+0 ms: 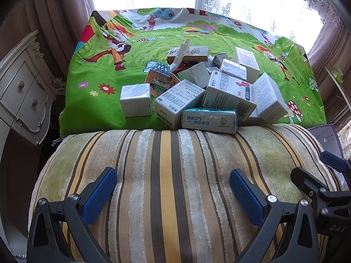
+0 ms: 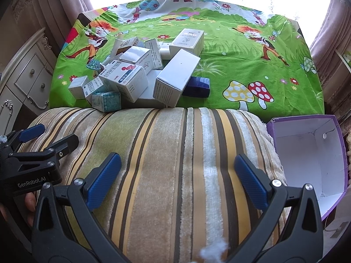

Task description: Organize rigid objects

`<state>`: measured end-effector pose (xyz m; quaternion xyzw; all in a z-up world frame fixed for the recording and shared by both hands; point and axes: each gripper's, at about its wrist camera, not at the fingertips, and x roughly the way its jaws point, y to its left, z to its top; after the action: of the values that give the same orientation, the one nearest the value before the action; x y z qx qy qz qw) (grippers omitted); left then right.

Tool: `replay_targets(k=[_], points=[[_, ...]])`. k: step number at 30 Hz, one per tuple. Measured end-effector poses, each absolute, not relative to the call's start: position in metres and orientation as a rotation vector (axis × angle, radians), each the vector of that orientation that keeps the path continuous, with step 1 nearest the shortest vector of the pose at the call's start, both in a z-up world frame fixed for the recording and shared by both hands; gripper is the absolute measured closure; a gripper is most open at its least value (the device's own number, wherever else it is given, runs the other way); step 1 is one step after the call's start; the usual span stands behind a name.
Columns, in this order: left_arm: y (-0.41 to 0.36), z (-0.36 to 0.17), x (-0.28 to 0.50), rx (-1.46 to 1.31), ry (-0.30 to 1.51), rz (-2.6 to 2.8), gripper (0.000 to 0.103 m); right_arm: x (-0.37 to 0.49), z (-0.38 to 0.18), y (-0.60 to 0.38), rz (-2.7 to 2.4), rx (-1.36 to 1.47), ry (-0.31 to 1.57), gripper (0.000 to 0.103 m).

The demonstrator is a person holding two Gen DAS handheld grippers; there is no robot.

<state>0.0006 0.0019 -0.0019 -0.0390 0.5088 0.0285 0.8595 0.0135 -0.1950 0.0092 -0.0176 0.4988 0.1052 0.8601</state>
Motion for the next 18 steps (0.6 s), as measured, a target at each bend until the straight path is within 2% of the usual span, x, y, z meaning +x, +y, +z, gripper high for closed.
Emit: replay_targets(k=[18], points=[[0.017, 0.01, -0.002, -0.209, 0.997, 0.002, 0.001, 0.028, 0.014, -0.2, 0.256, 0.001, 1.073, 0.0]])
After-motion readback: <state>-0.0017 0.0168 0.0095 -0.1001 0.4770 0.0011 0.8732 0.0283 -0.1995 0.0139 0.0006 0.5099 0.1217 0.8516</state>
